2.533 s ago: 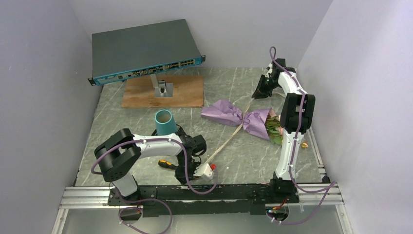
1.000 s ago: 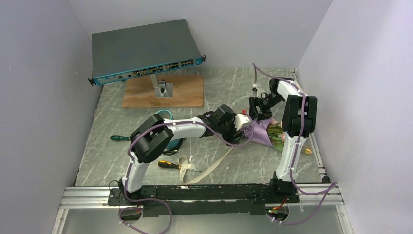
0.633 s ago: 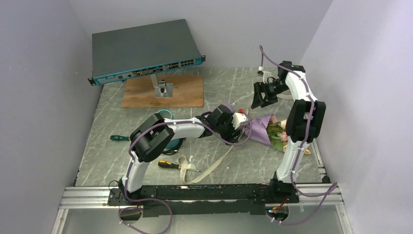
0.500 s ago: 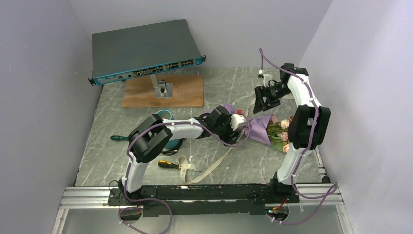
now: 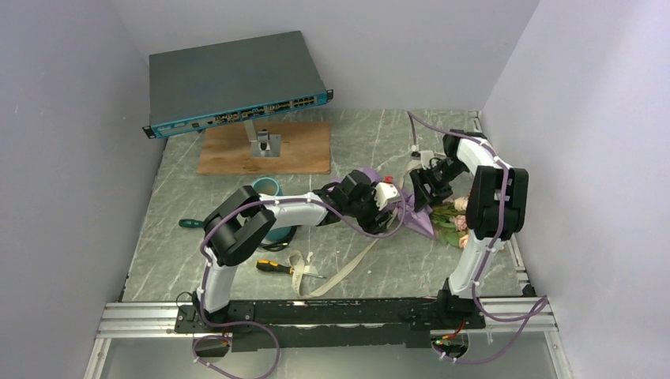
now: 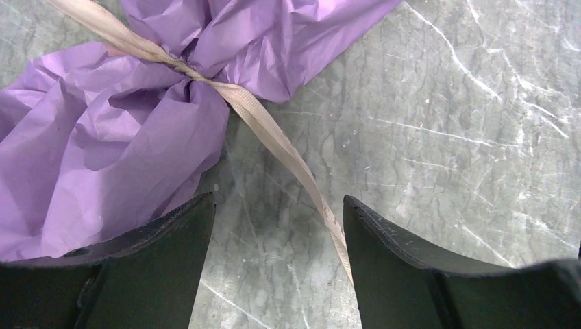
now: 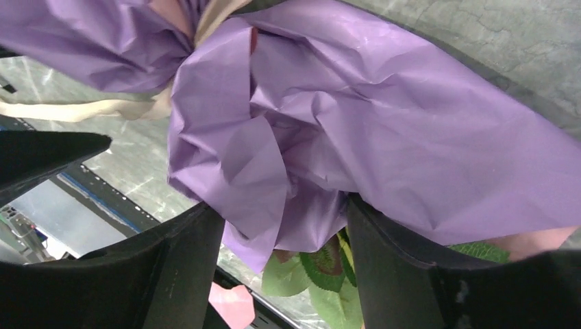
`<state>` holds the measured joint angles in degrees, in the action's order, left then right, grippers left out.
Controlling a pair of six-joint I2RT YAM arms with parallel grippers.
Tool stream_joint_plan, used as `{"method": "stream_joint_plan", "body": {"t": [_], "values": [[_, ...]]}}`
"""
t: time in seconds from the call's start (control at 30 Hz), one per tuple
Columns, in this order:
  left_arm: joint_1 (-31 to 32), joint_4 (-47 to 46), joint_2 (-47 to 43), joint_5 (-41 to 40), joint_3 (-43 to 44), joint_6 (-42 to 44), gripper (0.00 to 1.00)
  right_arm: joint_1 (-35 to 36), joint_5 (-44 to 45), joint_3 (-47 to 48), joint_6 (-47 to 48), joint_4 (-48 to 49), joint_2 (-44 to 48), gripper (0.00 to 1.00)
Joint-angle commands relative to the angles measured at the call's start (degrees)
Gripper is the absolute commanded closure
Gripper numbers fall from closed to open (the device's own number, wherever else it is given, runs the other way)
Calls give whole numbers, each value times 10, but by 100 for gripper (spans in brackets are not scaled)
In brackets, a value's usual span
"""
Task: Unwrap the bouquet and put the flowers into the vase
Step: Untie the ribbon from the wrapping paper.
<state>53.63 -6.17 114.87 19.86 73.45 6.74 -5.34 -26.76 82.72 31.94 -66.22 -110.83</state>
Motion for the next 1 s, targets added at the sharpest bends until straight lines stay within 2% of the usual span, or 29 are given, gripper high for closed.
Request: {"method": "stream_joint_plan", "body": {"t": [0.0,0.23,0.3,0.4,0.47,0.5,0.53,0.6,0.63,0.73,0.97], "values": [[9,-19,8,9,27,-16,26,5,28,-27,8,49,-20,37],[15,-12,42,-4,40,-16,27,5,36,-43,-1,70,-45,58],[16,-6,49,-14,43,-14,28,5,36,-41,-5,72,-52,60],[15,6,53,-24,46,-8,35,5,40,-43,-9,76,-58,66],[14,19,50,-13,51,-4,52,5,43,-46,-9,77,-62,73],[15,23,46,-5,53,-3,64,6,45,-46,-11,77,-65,77],[15,25,41,0,56,-1,80,6,47,-47,-12,77,-68,82],[14,23,26,4,58,-1,97,6,50,-48,-15,77,-74,89],[14,21,19,6,59,-2,100,6,51,-48,-16,77,-75,91],[12,16,-7,19,66,-6,100,7,52,-48,-17,76,-80,100],[-11,-1,-35,31,106,-44,100,17,58,-58,-20,82,-83,100]]}}
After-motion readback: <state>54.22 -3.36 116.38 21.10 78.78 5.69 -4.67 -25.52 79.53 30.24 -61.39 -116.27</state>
